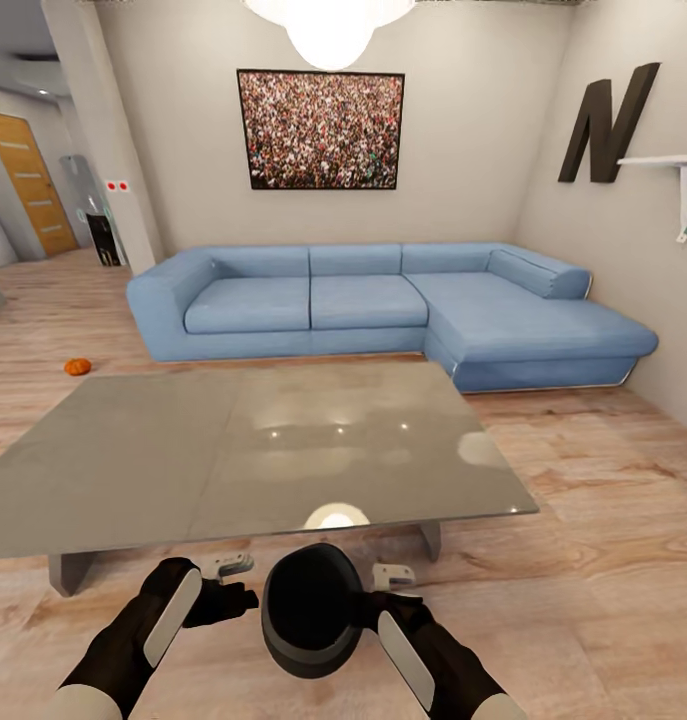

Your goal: Place each of the two pumpkins and all three candles from the living room inside a cabinet in the living room (use any cabinet), then make sure every cabinet is closed, and position the cauldron so it is next to a table in the living room.

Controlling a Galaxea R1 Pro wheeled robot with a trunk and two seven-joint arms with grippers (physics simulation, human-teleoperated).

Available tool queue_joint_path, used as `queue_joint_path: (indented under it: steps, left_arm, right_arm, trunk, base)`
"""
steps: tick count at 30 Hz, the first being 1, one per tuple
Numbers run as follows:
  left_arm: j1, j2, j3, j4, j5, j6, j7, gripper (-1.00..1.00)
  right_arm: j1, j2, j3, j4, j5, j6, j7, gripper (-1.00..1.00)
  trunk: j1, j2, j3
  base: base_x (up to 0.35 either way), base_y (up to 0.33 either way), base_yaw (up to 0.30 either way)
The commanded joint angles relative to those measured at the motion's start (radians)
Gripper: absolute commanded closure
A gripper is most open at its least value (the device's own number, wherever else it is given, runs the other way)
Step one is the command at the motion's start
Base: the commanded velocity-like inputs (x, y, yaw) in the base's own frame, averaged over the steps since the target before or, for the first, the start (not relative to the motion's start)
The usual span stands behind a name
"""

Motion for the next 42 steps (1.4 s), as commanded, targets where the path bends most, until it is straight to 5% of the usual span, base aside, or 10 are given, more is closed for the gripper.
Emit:
queue_joint_path:
  steps: [1,22,42]
  left_arm:
    - [0.000,0.001,-0.003,-0.001,0.011,0.002,0.010,-1.00]
    - [0.000,-0.002,-0.003,-0.001,0.011,0.002,0.010,-1.00]
    - [0.000,-0.004,-0.003,-0.003,0.009,0.002,0.010,-1.00]
  right_arm:
    - [-0.001,-0.001,0.004,-0.002,-0.011,0.002,-0.009,-1.00]
    - [-0.001,-0.001,0.003,0.002,-0.011,0.003,-0.009,-1.00]
    - [-0.001,-0.002,0.000,0.000,-0.011,0.003,-0.009,-1.00]
  trunk:
    - [-0.004,0.007,0.002]
    - [-0.085,0.154,0.068]
    - [-0.162,0.294,0.131]
  base:
    - [-0.204,0.000,0.000]
    - [-0.247,0.000,-0.222]
    - [-0.018,0.000,-0.278]
